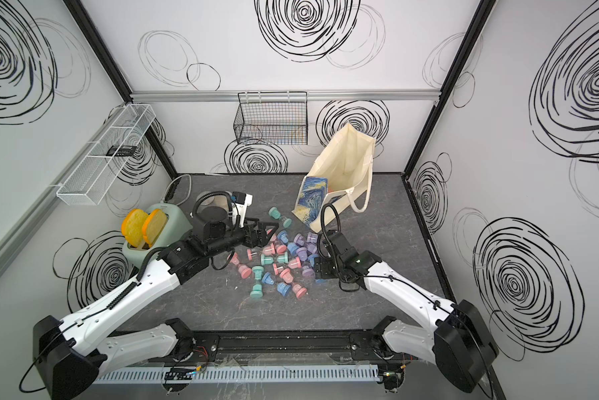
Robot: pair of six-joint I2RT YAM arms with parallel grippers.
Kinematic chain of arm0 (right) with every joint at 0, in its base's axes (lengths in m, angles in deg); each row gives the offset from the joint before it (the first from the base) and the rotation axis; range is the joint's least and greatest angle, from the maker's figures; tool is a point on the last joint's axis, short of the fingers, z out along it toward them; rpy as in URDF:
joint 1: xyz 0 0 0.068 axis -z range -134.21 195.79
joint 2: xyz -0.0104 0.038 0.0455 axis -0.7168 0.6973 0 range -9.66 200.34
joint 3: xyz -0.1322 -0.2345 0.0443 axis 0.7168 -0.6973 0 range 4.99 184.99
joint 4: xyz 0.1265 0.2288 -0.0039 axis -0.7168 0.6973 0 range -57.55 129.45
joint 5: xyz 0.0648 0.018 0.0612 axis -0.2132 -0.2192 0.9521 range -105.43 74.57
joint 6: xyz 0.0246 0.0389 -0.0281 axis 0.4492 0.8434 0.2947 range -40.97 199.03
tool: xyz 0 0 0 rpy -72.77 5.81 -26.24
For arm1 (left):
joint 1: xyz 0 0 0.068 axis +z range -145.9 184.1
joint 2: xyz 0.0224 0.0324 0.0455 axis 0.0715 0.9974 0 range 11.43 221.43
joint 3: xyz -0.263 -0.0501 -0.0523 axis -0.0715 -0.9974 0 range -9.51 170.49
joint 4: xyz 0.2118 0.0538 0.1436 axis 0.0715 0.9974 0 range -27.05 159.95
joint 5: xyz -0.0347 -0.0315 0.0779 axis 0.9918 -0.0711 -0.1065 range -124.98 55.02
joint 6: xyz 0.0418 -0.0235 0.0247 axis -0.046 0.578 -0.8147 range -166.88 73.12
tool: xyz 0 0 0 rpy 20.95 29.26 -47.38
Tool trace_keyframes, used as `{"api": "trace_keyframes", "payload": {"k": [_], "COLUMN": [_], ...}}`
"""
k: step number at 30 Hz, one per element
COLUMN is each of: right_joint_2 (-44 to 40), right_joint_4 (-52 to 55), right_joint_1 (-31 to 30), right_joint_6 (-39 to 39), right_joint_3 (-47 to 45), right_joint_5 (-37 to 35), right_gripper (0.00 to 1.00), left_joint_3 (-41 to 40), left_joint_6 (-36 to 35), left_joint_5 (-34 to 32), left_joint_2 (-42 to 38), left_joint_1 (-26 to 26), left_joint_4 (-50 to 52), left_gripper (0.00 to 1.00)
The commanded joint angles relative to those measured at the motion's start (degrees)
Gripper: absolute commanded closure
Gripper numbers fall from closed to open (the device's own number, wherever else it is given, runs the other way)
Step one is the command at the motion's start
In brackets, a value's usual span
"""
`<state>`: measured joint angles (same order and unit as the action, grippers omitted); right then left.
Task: Put the hourglass into the canvas bag
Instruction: Pick up the hourglass from the center of the board.
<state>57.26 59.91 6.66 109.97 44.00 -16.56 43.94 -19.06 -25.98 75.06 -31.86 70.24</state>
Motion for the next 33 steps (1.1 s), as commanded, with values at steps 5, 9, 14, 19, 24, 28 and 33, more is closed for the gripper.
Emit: {"api": "trace_keyframes", "payload": {"k": [5,9,14,19,24,28,33], "right_joint_2": [3.4,5.8,9.5,12.0,13.5,15.6,16.7], "right_joint_4": [-5.1,-6.8,-8.4,-8.8,-10.6,-11.1,-11.5], "right_joint_1": [-2.2,-3.1,-3.9,-4.5,-4.8,-5.2,-5.4], "right_joint_6": [2.4,2.6,2.4,2.3,2.4,2.7,2.7], "right_joint_3": [-2.8,-3.3,-3.3,-3.5,-4.2,-4.2,-4.7], "right_joint_5": [0.0,0.4,-1.2,-2.7,-3.1,-3.0,-3.1], "right_gripper": [0.21,0.25,0.26,0.29,0.33,0.33,0.38], "left_joint_3": [-1.3,-2.1,-2.9,-3.1,-3.4,-3.7,-3.7], "left_joint_6": [0.8,1.2,1.5,1.6,1.5,1.5,1.4], "left_joint_5": [-2.0,-3.1,-4.0,-4.2,-4.1,-4.0,-3.5], "left_joint_2": [-0.7,-1.0,-1.1,-1.0,-0.7,-0.6,-0.1], "left_joint_1": [-0.6,-0.6,-0.6,-0.4,-0.2,0.1,0.8], "left_joint_4": [-2.7,-3.1,-3.8,-4.4,-4.7,-5.2,-5.6], "left_gripper": [0.04,0.04,0.04,0.04,0.04,0.04,0.04]}}
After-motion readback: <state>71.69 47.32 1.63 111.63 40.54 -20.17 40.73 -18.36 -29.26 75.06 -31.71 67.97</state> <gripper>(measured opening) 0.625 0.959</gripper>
